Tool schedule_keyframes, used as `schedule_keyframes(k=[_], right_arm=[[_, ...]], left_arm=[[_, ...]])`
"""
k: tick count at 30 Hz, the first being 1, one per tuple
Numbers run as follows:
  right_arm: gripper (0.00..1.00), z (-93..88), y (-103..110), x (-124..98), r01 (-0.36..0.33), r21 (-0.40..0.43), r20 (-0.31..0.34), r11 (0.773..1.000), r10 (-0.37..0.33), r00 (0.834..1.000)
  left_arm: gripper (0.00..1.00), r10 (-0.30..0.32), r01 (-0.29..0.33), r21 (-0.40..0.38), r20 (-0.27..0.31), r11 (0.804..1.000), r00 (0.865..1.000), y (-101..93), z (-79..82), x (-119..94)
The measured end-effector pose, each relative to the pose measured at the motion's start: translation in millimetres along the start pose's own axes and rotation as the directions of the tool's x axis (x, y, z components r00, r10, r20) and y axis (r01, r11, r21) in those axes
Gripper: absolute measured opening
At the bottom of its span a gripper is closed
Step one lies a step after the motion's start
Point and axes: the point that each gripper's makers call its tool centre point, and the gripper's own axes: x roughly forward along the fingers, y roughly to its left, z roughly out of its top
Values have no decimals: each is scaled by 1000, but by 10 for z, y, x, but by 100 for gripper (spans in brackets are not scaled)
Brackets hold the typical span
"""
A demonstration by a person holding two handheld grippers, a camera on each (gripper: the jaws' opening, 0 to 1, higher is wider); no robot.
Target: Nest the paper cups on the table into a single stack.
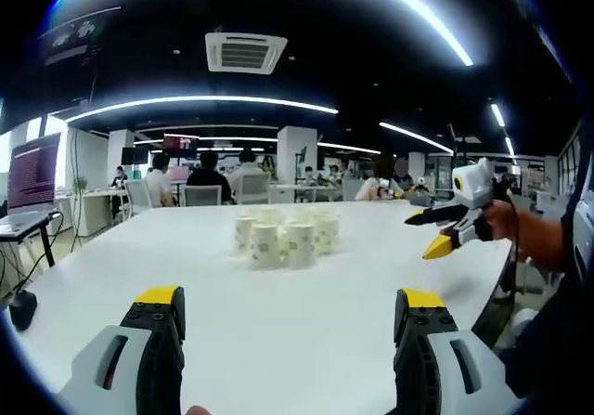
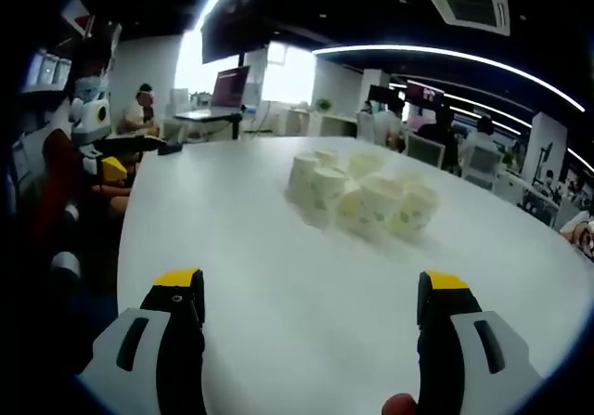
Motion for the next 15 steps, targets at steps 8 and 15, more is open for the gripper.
schedule_keyframes(k=[8, 15], right_arm=[[99, 15, -206, -108, 8, 5, 32, 1000, -8, 999], [99, 12, -336, -152, 6, 8, 50, 1000, -7, 999]], left_arm=[[99, -27, 27, 2, -26, 1000, 999, -197, 10, 200], [99, -40, 41, 31, -39, 999, 998, -330, 143, 327]])
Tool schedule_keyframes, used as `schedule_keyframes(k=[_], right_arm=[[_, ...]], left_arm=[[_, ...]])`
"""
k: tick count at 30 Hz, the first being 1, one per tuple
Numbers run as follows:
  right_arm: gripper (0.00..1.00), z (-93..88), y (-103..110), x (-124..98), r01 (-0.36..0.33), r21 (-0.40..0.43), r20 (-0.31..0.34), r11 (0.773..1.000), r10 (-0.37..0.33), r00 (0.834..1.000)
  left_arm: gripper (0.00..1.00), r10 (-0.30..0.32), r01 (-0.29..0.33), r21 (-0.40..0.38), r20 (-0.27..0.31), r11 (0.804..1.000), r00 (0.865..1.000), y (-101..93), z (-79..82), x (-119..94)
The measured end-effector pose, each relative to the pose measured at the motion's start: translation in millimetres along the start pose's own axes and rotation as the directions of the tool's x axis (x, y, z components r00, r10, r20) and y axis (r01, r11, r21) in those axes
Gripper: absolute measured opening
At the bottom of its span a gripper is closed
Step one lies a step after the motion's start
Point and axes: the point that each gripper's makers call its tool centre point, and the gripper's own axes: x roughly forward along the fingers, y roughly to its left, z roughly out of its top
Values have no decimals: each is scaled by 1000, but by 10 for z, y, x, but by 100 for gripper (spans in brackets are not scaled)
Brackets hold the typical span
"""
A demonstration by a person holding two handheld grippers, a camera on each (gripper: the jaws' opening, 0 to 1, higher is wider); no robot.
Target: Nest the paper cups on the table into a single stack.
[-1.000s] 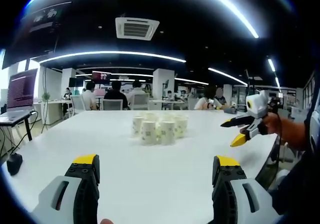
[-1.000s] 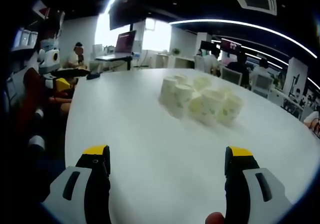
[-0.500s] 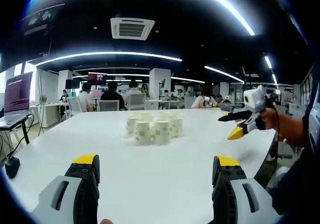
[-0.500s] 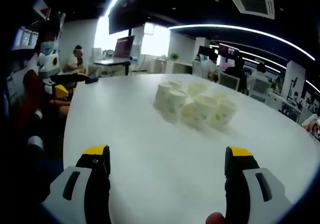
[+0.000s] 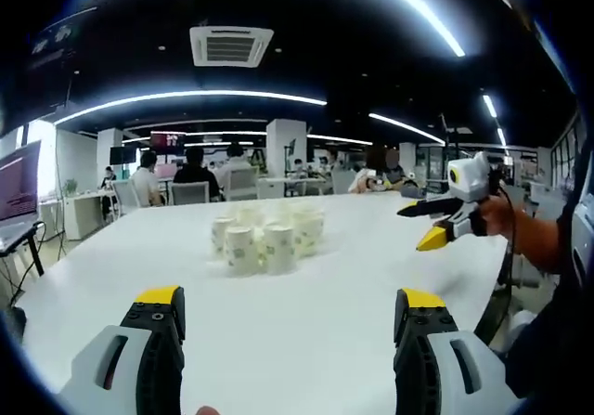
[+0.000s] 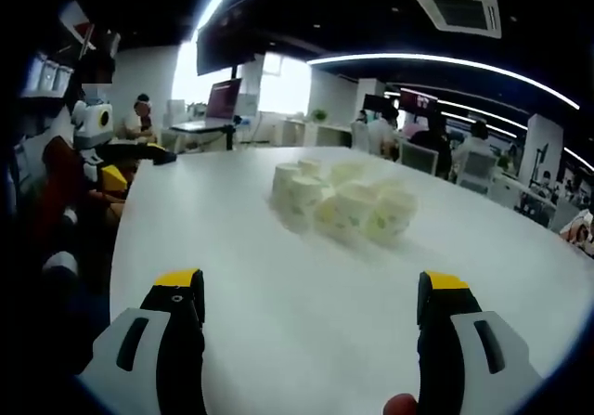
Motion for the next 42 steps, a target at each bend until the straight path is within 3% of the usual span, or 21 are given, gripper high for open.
schedule_keyframes(k=[14, 25, 34, 42], right_arm=[[98, 80, -177, 80, -36, -15, 29, 999, 36, 999], [97, 158, -288, 173, -54, -12, 48, 998, 55, 997], [93, 89, -333, 306, -82, -12, 39, 997, 83, 996], [90, 78, -401, 471, -102, -25, 34, 994, 103, 994]], left_arm=[[99, -37, 38, 36, -30, 999, 999, -249, 124, 279], [99, -53, 55, 56, -46, 997, 998, -323, 215, 443], [99, -66, 69, 74, -37, 995, 997, -370, 263, 541], [99, -67, 70, 72, -49, 995, 997, -381, 215, 637]])
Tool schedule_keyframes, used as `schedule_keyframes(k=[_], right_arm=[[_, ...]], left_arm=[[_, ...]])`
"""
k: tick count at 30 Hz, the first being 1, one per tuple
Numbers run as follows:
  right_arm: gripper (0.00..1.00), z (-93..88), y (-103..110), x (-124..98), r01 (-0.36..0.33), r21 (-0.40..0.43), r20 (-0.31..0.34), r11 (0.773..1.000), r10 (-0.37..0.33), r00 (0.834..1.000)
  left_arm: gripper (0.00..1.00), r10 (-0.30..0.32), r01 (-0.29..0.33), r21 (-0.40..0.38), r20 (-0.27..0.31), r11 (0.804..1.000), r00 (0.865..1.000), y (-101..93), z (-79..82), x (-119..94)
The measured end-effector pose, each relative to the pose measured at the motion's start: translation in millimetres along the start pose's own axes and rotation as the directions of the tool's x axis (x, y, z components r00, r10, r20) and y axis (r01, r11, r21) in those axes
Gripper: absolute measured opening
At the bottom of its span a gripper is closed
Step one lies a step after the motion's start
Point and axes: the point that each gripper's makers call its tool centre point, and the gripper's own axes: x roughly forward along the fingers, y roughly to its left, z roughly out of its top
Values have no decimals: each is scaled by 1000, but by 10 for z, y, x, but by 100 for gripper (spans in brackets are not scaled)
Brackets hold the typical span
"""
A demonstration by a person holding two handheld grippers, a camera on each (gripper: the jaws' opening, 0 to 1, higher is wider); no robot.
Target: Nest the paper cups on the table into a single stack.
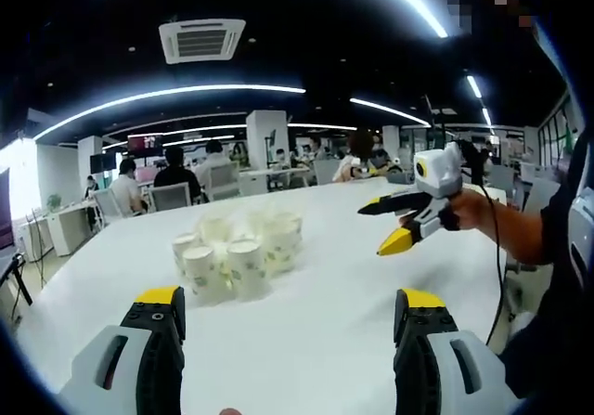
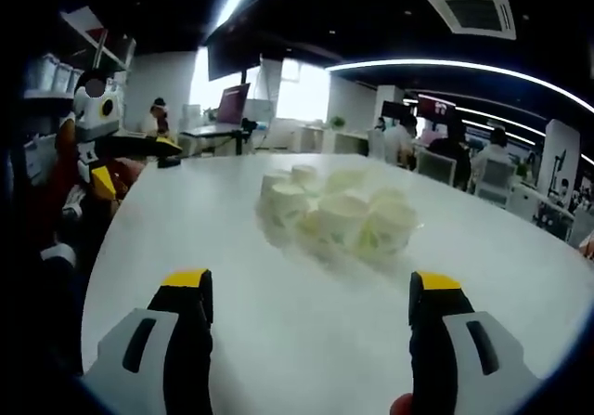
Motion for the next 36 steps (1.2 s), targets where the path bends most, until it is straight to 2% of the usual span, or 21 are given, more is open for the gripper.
schedule_keyframes(k=[7, 20, 36], right_arm=[[87, 8, -38, 207, -21, -2, 1, 1000, 21, 1000], [83, 12, -149, 541, -41, 14, 11, 999, 41, 999], [73, -7, -224, 962, -36, 57, 25, 998, 35, 999]], left_arm=[[96, 3, -3, -3, 20, 1000, 1000, -32, 7, 77], [94, -7, 7, 5, -3, 1000, 1000, -100, -78, 157], [89, 1, -1, 5, -16, 1000, 1000, -106, -200, 118]])
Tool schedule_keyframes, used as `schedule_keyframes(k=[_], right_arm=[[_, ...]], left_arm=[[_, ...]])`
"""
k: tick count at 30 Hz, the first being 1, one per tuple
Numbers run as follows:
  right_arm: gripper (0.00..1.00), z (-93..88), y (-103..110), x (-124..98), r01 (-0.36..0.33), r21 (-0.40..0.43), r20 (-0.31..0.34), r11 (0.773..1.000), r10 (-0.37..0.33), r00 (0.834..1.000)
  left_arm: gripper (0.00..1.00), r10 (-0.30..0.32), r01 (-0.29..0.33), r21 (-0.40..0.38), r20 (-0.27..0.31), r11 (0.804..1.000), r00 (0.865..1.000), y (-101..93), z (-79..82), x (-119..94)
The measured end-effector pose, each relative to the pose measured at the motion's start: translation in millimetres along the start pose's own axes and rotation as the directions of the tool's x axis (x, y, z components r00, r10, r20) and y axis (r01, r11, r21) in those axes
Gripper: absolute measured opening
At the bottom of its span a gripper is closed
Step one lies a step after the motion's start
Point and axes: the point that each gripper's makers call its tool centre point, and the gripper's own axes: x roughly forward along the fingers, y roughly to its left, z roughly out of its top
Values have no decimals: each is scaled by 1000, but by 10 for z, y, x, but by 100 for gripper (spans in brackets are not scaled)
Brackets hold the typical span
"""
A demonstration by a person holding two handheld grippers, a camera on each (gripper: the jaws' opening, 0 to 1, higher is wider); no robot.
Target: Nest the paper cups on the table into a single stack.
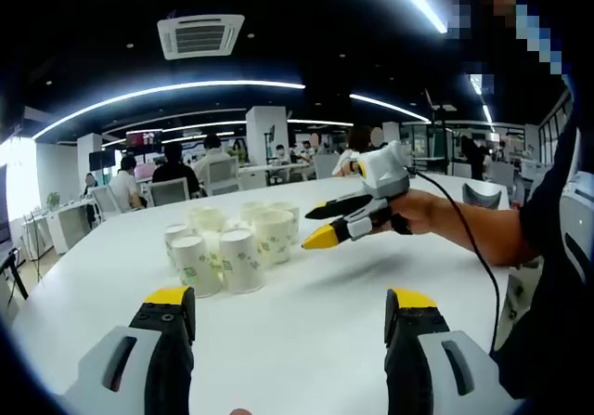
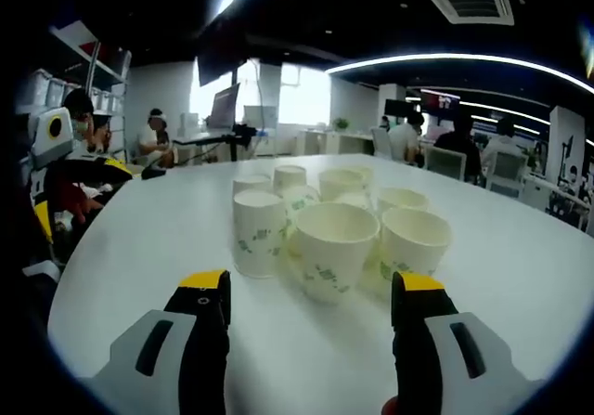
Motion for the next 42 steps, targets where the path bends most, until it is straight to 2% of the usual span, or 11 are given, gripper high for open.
schedule_keyframes(k=[15, 29, 42], right_arm=[[61, 54, -127, 233, 24, -6, 15, 1000, -24, 1000], [53, -8, -150, 342, 33, -4, 16, 999, -33, 999], [48, 12, -143, 437, 24, -10, 19, 1000, -24, 1000]], left_arm=[[84, -7, 8, -38, 11, 999, 1000, -49, -59, 29], [84, -55, 55, -4, 5, 999, 998, -239, -49, 92], [83, -91, 91, 16, 0, 996, 996, -376, -71, 138]])
